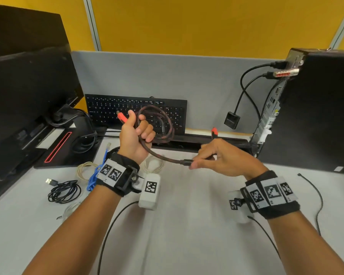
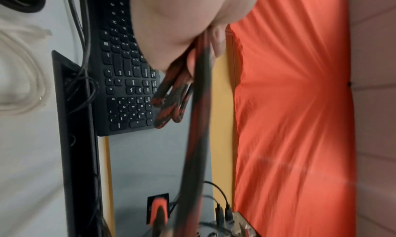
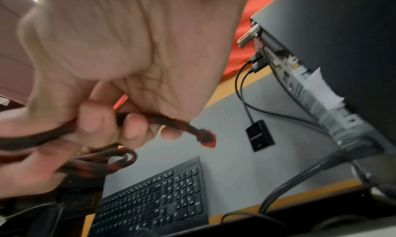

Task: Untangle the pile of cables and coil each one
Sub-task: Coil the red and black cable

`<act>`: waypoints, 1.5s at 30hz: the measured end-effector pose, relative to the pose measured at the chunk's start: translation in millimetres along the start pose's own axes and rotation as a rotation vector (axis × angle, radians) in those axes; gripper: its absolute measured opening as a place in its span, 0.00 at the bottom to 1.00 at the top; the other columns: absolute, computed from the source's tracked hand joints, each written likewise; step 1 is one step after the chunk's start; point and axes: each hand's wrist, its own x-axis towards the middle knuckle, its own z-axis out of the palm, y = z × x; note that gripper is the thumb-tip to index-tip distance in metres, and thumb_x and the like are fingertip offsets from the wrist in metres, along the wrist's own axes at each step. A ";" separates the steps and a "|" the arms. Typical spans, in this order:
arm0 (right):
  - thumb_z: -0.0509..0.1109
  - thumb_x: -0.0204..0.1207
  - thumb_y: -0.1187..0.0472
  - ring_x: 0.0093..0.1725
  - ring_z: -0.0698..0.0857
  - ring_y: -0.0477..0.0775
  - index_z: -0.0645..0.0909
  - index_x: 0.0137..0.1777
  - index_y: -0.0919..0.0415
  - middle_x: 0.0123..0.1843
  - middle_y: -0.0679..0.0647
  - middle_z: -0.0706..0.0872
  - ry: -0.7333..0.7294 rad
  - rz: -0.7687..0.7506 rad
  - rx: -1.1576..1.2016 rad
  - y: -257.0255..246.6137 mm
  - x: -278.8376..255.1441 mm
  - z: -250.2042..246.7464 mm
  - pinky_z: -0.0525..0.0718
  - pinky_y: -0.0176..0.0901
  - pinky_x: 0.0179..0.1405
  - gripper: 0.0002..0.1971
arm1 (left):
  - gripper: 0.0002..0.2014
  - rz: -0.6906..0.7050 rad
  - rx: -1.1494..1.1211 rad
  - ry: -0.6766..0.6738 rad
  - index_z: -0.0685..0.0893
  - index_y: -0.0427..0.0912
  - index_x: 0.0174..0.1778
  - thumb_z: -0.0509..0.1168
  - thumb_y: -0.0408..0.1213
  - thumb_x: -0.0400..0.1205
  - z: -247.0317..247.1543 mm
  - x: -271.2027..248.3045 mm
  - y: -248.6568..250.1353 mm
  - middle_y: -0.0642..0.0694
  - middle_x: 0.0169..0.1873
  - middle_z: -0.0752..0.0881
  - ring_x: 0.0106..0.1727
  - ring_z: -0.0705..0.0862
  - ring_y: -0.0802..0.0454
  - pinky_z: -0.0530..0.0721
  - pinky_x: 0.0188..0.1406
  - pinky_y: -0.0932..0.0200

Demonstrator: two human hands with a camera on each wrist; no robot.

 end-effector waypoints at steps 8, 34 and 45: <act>0.78 0.76 0.47 0.31 0.78 0.43 0.94 0.49 0.43 0.37 0.41 0.92 -0.073 0.254 -0.201 29.7 -9.9 -26.1 0.75 0.31 0.30 0.06 | 0.24 -0.096 0.090 -0.118 0.76 0.45 0.32 0.52 0.54 0.90 0.6 -5.1 -2.1 0.57 0.15 0.63 0.14 0.62 0.60 0.62 0.13 0.65; 0.62 0.86 0.75 0.37 0.83 0.48 0.79 0.78 0.52 0.49 0.52 0.90 0.524 0.156 0.071 20.5 14.1 -20.2 0.87 0.38 0.50 0.26 | 0.21 -0.144 0.411 -0.329 0.70 0.47 0.28 0.65 0.46 0.86 40.6 -12.7 -23.7 0.57 0.13 0.62 0.12 0.58 0.61 0.60 0.09 0.67; 0.62 0.78 0.84 0.50 0.91 0.59 0.90 0.54 0.66 0.47 0.56 0.93 0.459 0.040 0.367 11.8 32.2 -13.1 0.91 0.53 0.54 0.19 | 0.21 -0.162 0.359 -0.191 0.72 0.47 0.27 0.64 0.47 0.86 40.3 -0.8 -40.4 0.57 0.15 0.60 0.13 0.57 0.61 0.59 0.09 0.67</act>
